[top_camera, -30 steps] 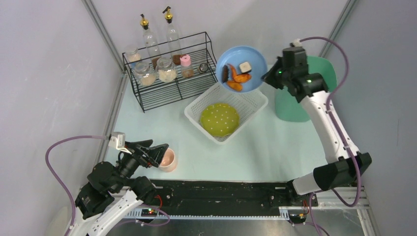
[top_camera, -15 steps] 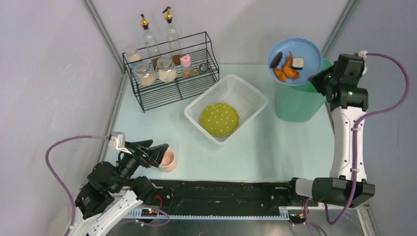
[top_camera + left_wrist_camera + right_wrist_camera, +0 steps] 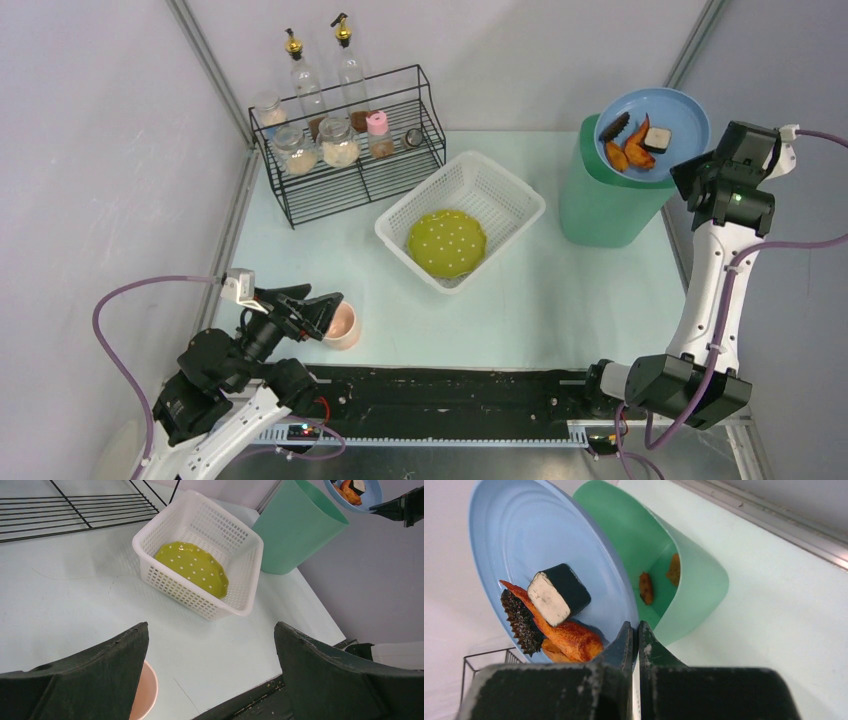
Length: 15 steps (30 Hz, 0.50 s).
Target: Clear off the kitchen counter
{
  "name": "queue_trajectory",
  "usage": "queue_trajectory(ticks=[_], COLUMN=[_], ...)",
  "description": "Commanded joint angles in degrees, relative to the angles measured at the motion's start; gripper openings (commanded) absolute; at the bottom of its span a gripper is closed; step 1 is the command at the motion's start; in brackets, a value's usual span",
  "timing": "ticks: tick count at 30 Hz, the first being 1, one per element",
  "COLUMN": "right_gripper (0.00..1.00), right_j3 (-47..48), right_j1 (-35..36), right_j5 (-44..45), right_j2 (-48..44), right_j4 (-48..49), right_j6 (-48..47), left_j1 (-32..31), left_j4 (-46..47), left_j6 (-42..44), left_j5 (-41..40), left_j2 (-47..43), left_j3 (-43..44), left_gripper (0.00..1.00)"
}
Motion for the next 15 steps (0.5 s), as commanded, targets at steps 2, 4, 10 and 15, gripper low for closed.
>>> queue_trajectory(ticks=[2, 4, 10, 15], right_gripper=[0.00, 0.00, 0.00, 0.00], right_j3=[1.0, 1.0, 2.3, 2.9], right_j1=[-0.5, -0.5, -0.5, 0.9], right_j5=[5.7, 7.9, 12.1, 17.1], right_j2=[-0.4, -0.2, 1.2, 3.6], right_j4=[4.0, 4.4, 5.1, 6.9], right_j6=[-2.4, -3.6, -5.7, -8.0], left_j1=[-0.2, -0.2, -0.2, -0.2], left_j4=[1.2, 1.1, 1.2, 1.1], left_j6=[-0.5, -0.5, -0.5, -0.5], left_j5=[0.6, 0.6, 0.7, 0.7], left_j2=[-9.8, -9.6, -9.3, -9.6], left_j3=[0.0, -0.1, -0.1, -0.1], left_gripper=[0.98, 0.98, 0.98, 0.98])
